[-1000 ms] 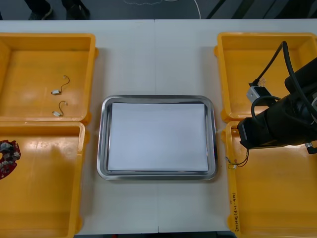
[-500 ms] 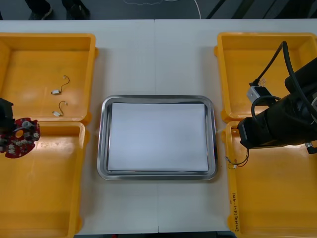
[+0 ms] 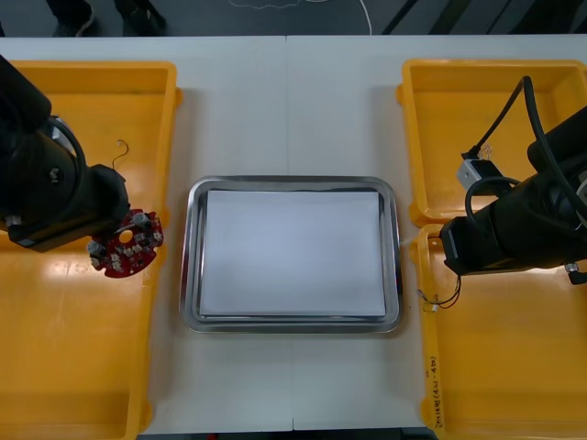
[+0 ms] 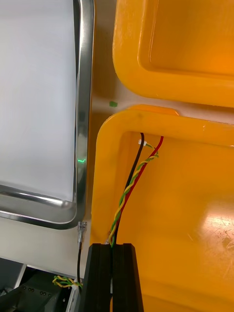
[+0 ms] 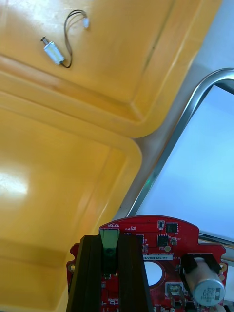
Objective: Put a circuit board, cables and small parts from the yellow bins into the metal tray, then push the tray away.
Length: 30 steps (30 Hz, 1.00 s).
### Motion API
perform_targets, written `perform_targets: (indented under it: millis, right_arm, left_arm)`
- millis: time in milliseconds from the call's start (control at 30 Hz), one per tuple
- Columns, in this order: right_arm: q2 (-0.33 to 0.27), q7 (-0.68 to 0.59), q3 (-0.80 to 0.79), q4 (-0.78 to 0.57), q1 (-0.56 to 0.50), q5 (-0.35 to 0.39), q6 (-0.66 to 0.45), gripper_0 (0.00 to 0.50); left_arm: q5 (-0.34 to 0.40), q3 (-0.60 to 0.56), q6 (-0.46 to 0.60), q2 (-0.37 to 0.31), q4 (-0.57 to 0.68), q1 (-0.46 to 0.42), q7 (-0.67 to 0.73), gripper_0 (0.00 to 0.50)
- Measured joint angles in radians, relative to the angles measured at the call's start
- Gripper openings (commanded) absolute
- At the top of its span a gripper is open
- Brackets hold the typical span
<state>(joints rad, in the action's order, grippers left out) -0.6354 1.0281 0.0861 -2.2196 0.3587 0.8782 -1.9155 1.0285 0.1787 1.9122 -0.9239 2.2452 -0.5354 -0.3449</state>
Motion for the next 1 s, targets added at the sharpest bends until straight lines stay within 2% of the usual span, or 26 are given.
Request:
perform_targets:
  millis: [100, 400, 800, 1000]
  right_arm:
    - [0.0, 0.0, 0.0, 0.0, 0.0, 0.0, 0.0, 0.0]
    - [0.0, 0.0, 0.0, 0.0, 0.0, 0.0, 0.0, 0.0]
    - [0.0, 0.0, 0.0, 0.0, 0.0, 0.0, 0.0, 0.0]
    - [0.0, 0.0, 0.0, 0.0, 0.0, 0.0, 0.0, 0.0]
  left_arm:
    - [-0.053, 0.027, 0.0, 0.036, -0.005, -0.025, 0.0, 0.0]
    - [-0.264, 0.075, 0.001, 0.209, -0.006, -0.025, 0.0, 0.0]
    - [-0.456, 0.17, 0.001, 0.355, -0.023, 0.008, 0.0, 0.0]
    - [-0.545, 0.228, 0.001, 0.391, -0.027, 0.048, -0.002, 0.0]
